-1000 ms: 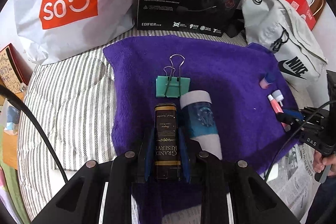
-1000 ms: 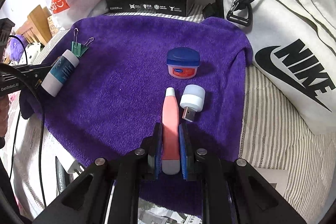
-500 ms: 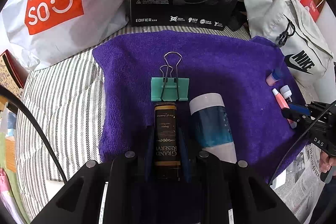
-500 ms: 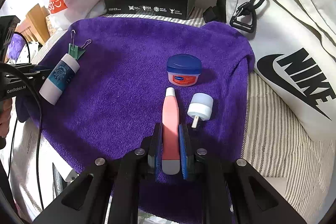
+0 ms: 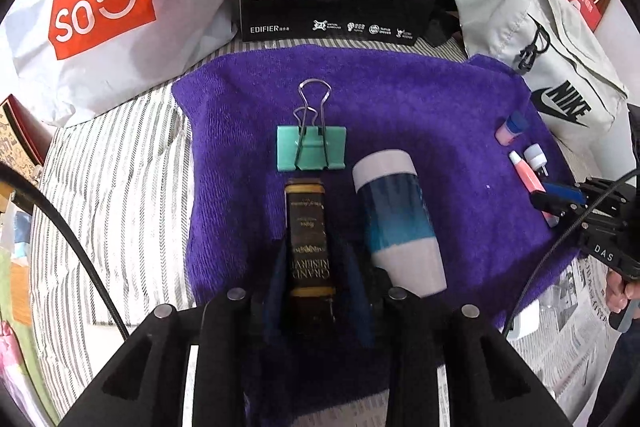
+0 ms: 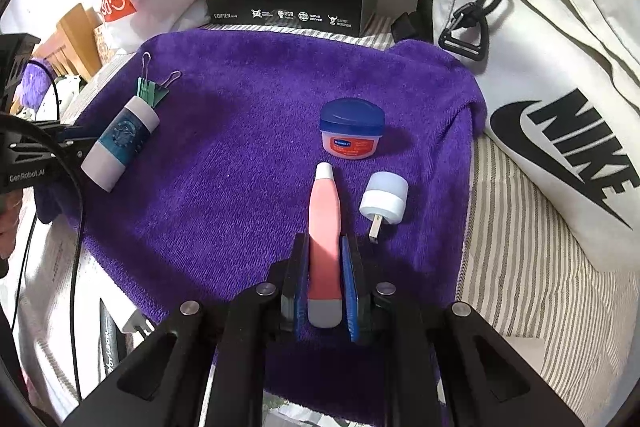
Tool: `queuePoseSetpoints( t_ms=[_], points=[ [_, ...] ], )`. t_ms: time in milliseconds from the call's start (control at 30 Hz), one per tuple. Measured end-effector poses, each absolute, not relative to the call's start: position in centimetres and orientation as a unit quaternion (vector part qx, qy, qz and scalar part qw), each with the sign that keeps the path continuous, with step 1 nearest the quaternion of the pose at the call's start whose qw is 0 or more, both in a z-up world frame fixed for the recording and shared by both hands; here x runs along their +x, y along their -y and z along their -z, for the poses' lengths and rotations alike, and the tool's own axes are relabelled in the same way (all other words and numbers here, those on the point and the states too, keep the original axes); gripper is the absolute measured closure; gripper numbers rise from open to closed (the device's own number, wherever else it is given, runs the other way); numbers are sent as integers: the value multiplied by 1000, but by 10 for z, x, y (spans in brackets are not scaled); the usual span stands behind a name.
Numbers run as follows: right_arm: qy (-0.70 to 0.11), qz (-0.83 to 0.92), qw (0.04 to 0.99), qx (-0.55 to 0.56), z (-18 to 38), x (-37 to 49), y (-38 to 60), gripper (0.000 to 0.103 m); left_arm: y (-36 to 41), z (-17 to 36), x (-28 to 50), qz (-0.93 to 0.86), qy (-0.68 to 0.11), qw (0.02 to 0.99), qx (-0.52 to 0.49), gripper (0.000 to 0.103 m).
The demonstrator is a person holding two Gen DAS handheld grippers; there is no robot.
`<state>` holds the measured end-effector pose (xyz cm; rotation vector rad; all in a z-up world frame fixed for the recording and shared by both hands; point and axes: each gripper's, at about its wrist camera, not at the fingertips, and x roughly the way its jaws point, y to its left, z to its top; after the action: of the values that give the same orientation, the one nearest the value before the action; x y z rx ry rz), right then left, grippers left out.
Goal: Organize rigid objects
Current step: 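Set the box beside the clip and open the left tool while the right tool releases the pink tube, then grasp the clear plastic cup on the newspaper with the right tool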
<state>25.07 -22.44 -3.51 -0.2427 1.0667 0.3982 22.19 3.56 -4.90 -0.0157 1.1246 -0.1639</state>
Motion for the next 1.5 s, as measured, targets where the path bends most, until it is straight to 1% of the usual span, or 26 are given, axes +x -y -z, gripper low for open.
queuePoseSetpoints(
  t_ms=[33,100,167,300,533,600,667,900,1267,1400,1433,1500],
  points=[
    [-505,-188,835,-113,35,250,225,84,-35,47,221,77,-534,842,-7,71],
    [-507,-190,833,-109,35,247,226,75,-32,43,216,75,-536,841,-5,64],
    [-510,-186,834,-104,34,244,227,71,-30,35,210,71,-532,844,-4,60],
    [-507,-179,838,-94,27,235,232,71,-28,17,196,68,-520,852,-8,53],
    [-481,-176,855,-73,-3,200,240,68,-30,-9,159,68,-490,869,-11,50],
    [-473,-184,858,-73,-9,186,239,68,-31,-14,148,70,-482,873,-17,46],
    [-468,-195,858,-78,-12,171,234,68,-31,-15,141,74,-476,876,-22,45],
    [-477,-225,843,-108,12,142,214,68,-30,-13,112,82,-472,878,-27,45],
    [-487,-235,829,-141,43,159,190,68,-35,0,96,75,-486,870,-29,45],
    [-474,-242,831,-161,45,158,180,69,-35,3,95,73,-490,868,-29,45],
    [-470,-245,832,-164,45,157,178,70,-34,3,95,74,-490,868,-28,45],
    [-466,-257,831,-163,45,156,175,83,-30,4,95,78,-492,867,-26,45]
  ],
)
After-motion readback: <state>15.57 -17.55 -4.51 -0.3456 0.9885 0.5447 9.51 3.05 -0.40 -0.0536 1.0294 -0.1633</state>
